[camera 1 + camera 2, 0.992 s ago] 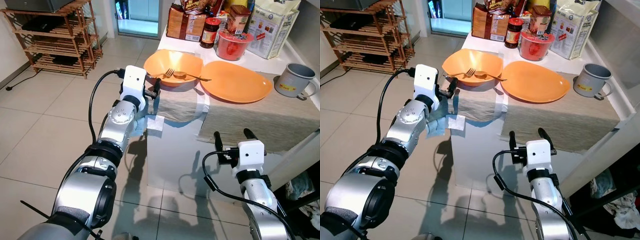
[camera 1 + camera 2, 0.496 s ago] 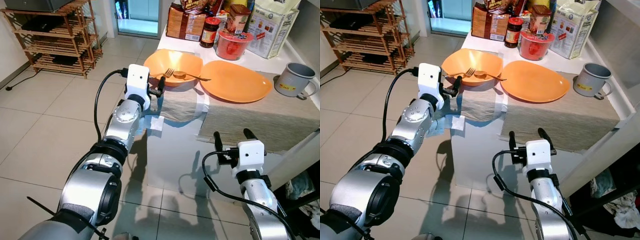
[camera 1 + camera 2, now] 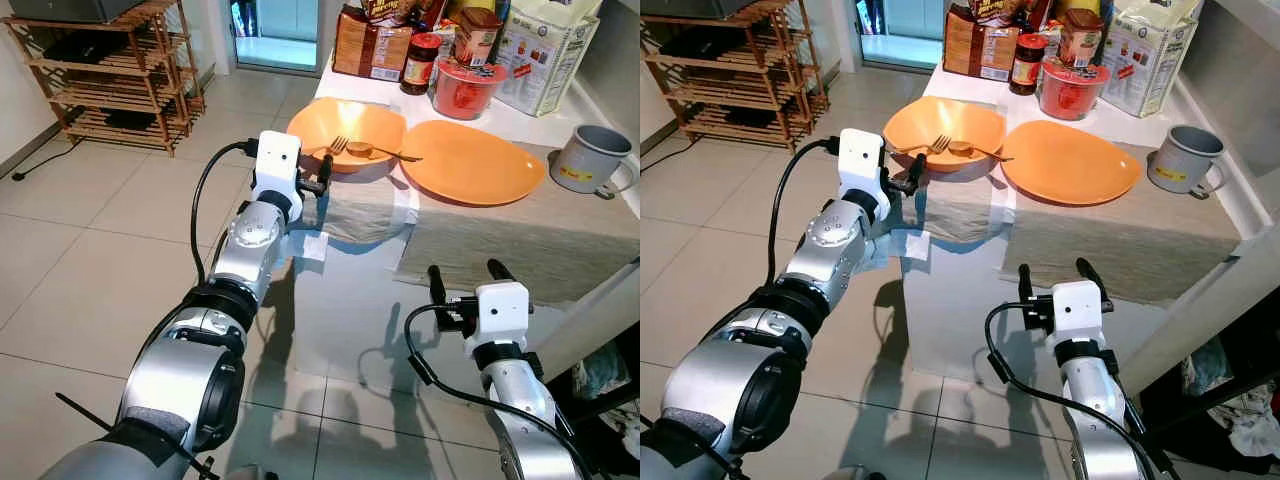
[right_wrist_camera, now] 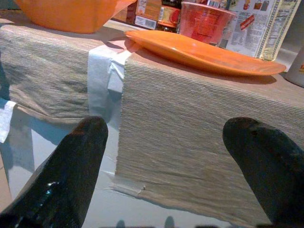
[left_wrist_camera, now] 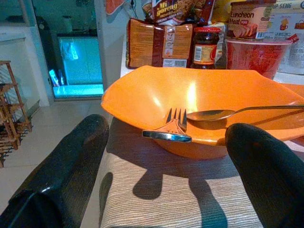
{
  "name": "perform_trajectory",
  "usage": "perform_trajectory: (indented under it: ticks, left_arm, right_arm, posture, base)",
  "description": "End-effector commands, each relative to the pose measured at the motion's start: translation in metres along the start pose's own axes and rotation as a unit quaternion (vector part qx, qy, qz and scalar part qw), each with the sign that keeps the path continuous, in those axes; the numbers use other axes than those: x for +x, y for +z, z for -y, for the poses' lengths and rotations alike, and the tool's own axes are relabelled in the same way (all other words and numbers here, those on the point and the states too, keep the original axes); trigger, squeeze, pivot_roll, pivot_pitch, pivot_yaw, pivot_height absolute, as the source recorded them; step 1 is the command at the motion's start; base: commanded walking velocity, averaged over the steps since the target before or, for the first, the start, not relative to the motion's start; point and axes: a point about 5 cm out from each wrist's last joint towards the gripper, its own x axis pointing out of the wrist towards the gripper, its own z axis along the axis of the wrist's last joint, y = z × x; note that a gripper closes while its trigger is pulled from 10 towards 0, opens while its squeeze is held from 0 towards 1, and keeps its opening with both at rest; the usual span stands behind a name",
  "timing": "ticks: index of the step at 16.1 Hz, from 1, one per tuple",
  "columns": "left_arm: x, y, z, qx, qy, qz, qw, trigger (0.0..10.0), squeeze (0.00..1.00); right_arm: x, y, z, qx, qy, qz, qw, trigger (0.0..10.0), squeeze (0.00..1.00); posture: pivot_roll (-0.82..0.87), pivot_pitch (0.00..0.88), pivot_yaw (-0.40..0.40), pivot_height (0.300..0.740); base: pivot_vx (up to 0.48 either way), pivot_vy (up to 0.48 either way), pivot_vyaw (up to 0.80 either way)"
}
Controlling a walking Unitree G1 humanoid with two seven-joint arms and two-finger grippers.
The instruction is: Setting the table
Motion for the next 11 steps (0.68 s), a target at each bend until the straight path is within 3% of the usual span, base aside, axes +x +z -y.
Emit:
perform_trajectory:
  ticks: [1, 3, 4, 5, 6, 11]
  left_arm:
    - [0.005, 0.0092, 0.0028, 0.0, -0.005, 0.011, 1.0, 10.0, 0.0]
    - [0.0055, 0.0103, 0.0036, 0.0, -0.006, 0.012, 1.0, 10.0, 0.0]
    - [0.0058, 0.011, 0.0036, 0.001, -0.006, 0.013, 1.0, 8.2, 0.0]
    - [0.006, 0.0114, 0.0036, 0.001, -0.006, 0.014, 1.0, 2.2, 0.0]
    - [0.0061, 0.0119, 0.0036, -0.001, -0.005, 0.016, 1.0, 0.0, 0.0]
    - [0.0069, 0.0139, 0.0037, -0.002, -0.004, 0.019, 1.0, 0.0, 0.0]
  right_arm:
    - [-0.0011, 0.002, 0.0004, -0.003, 0.001, 0.001, 1.0, 10.0, 0.0]
    - [-0.0011, 0.002, 0.0, -0.002, 0.001, 0.0, 1.0, 10.0, 0.0]
    - [-0.0011, 0.0018, -0.0005, -0.002, 0.002, 0.0, 1.0, 10.0, 0.0]
    - [-0.0011, 0.0018, -0.0008, -0.002, 0.002, -0.001, 1.0, 10.0, 0.0]
    - [-0.0011, 0.0017, -0.0008, -0.002, 0.002, -0.001, 1.0, 10.0, 0.0]
    - [-0.0008, 0.0015, -0.0012, -0.002, 0.004, -0.003, 1.0, 10.0, 0.0]
  posture:
    - [-0.04, 0.022, -0.006, 0.74]
    - [-0.04, 0.025, -0.004, 0.74]
    - [-0.04, 0.026, -0.005, 0.74]
    - [-0.04, 0.026, -0.005, 0.74]
    - [-0.04, 0.025, -0.006, 0.74]
    - [-0.04, 0.027, -0.008, 0.74]
  base:
    - [0.0, 0.0, 0.0]
    - [0.0, 0.0, 0.0]
    - [0.0, 0.0, 0.0]
    - [0.0, 0.0, 0.0]
    - [0.0, 0.0, 0.0]
    - [0.0, 0.0, 0.0]
